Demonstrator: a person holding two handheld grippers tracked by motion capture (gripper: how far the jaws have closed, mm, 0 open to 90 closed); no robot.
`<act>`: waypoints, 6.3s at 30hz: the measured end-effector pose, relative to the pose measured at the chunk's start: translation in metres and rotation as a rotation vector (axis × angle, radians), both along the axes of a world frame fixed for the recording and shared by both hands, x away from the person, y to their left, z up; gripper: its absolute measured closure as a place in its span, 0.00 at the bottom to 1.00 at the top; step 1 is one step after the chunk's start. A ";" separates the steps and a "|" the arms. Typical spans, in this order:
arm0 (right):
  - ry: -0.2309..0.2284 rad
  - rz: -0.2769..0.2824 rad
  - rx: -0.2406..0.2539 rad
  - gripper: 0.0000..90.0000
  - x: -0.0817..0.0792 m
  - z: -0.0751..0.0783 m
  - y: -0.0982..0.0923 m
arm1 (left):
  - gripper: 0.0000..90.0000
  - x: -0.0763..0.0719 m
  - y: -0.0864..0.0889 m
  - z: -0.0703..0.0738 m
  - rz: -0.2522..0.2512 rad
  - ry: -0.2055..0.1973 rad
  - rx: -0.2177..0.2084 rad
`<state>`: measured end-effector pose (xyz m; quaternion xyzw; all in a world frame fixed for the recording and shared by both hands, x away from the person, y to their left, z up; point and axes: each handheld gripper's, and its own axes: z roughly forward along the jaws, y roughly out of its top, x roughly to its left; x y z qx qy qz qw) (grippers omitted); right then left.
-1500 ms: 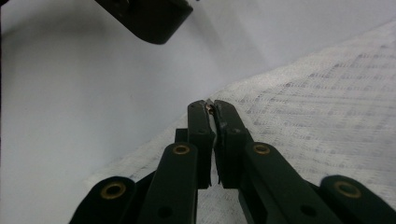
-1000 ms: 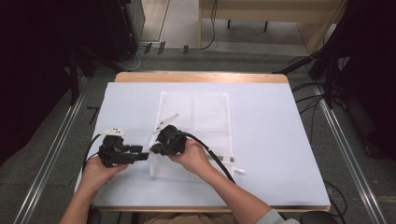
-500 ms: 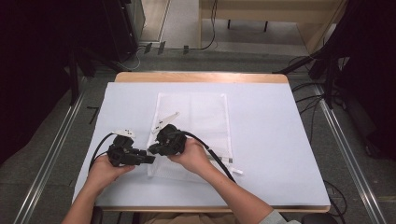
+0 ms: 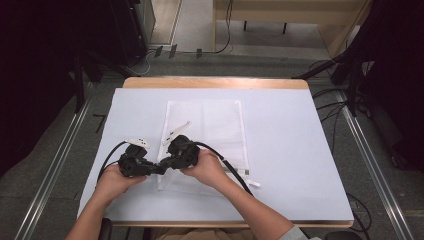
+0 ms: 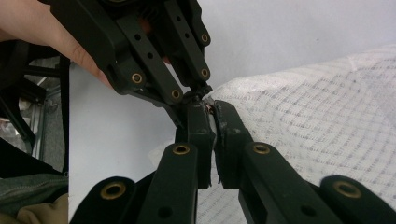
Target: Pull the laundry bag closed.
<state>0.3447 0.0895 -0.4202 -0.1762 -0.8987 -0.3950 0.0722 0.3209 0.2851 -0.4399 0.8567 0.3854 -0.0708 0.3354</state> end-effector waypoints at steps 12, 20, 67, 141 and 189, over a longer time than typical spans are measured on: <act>0.006 -0.041 0.011 0.98 0.003 -0.014 -0.003 | 0.98 0.002 -0.002 0.000 0.025 0.056 0.007; -0.024 -0.058 0.015 0.98 0.000 -0.018 -0.008 | 0.98 0.003 0.000 0.001 0.026 0.064 -0.003; -0.009 -0.101 -0.033 0.98 0.008 -0.024 -0.051 | 0.98 0.000 0.005 0.003 0.008 0.009 -0.006; -0.003 -0.178 -0.095 0.98 0.014 -0.031 -0.119 | 0.98 -0.002 0.007 0.003 0.006 0.018 -0.010; 0.001 -0.248 -0.107 0.98 0.017 -0.025 -0.160 | 0.97 -0.002 0.009 0.002 0.007 0.022 0.001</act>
